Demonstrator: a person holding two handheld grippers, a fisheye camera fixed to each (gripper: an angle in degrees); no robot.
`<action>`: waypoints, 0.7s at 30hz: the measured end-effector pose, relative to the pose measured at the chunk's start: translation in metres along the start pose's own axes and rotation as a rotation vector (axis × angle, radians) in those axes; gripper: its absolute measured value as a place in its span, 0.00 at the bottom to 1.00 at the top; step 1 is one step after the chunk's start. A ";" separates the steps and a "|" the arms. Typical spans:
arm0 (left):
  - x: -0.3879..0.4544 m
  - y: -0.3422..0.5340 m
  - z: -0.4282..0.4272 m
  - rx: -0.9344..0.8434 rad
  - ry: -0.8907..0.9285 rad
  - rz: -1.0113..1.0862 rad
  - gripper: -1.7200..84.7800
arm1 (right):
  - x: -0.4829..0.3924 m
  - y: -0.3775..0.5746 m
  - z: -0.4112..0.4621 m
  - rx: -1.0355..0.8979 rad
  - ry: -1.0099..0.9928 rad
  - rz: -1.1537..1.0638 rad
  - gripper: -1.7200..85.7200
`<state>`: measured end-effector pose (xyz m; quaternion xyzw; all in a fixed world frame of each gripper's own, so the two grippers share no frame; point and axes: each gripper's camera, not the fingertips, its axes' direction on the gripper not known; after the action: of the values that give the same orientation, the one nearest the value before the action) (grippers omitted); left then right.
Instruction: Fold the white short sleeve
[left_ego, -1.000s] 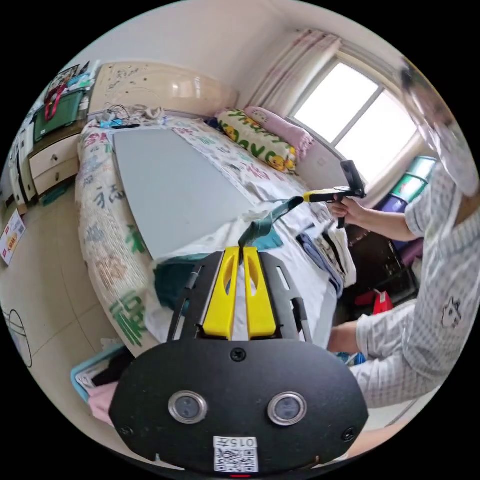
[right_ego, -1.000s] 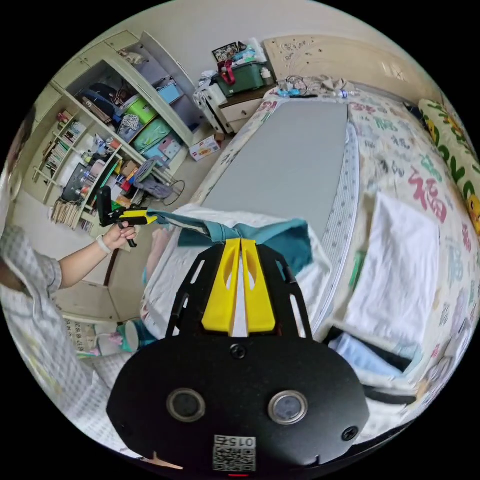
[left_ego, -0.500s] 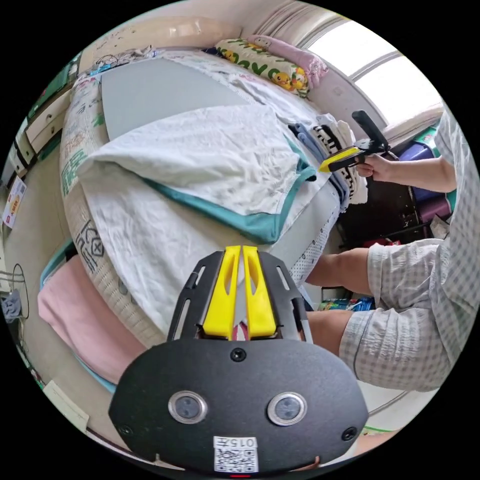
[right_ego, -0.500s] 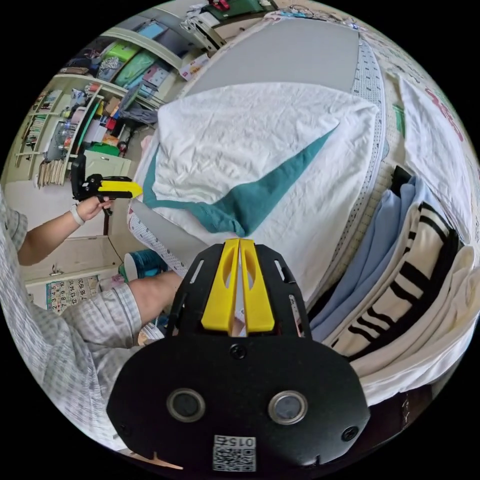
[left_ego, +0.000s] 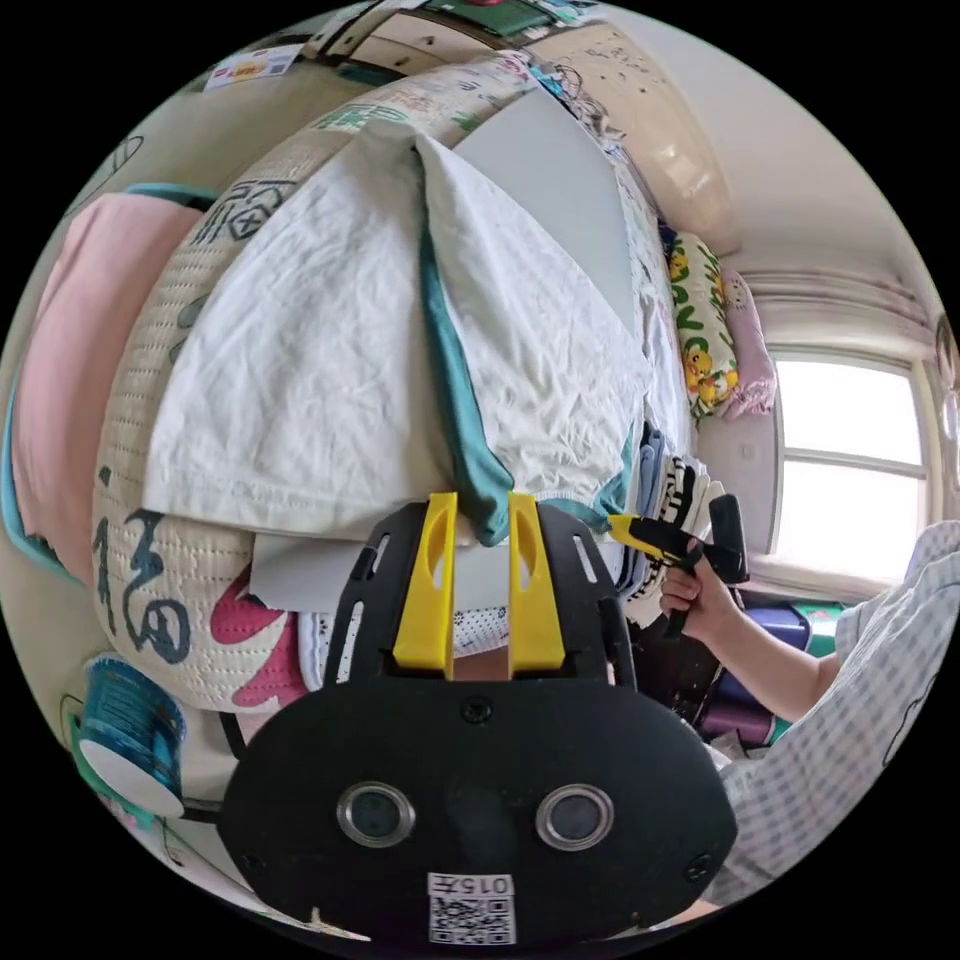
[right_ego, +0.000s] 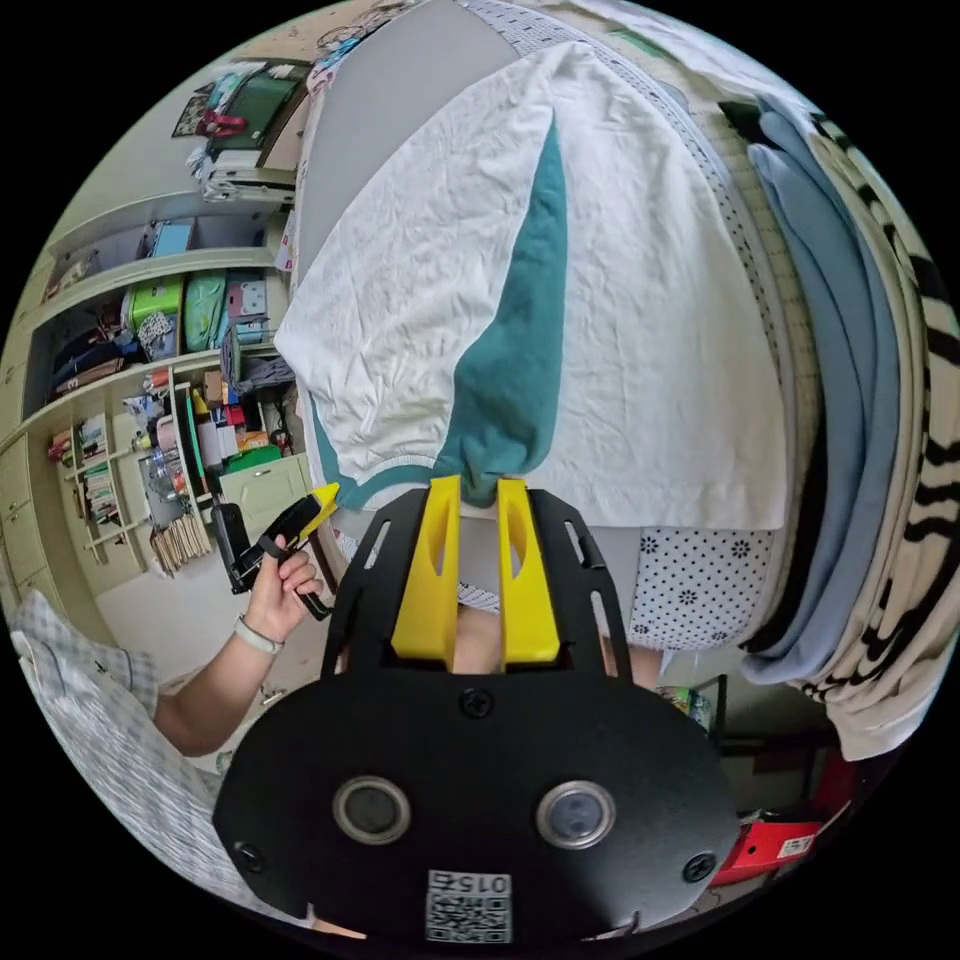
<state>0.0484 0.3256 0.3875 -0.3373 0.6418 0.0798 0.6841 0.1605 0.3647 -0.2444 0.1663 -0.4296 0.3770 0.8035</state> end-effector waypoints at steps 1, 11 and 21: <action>-0.004 0.004 0.003 -0.018 0.003 -0.015 0.05 | 0.003 -0.003 -0.002 0.007 -0.031 0.005 0.05; -0.005 0.015 0.020 -0.114 -0.152 0.132 0.02 | 0.007 -0.037 -0.002 -0.071 0.047 -0.054 0.05; -0.042 -0.021 -0.036 -0.089 -0.139 0.183 0.10 | 0.027 -0.093 -0.095 0.154 -0.038 0.005 0.10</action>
<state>0.0238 0.3027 0.4358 -0.3010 0.6169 0.1935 0.7010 0.2927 0.3718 -0.2720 0.2336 -0.4150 0.4074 0.7792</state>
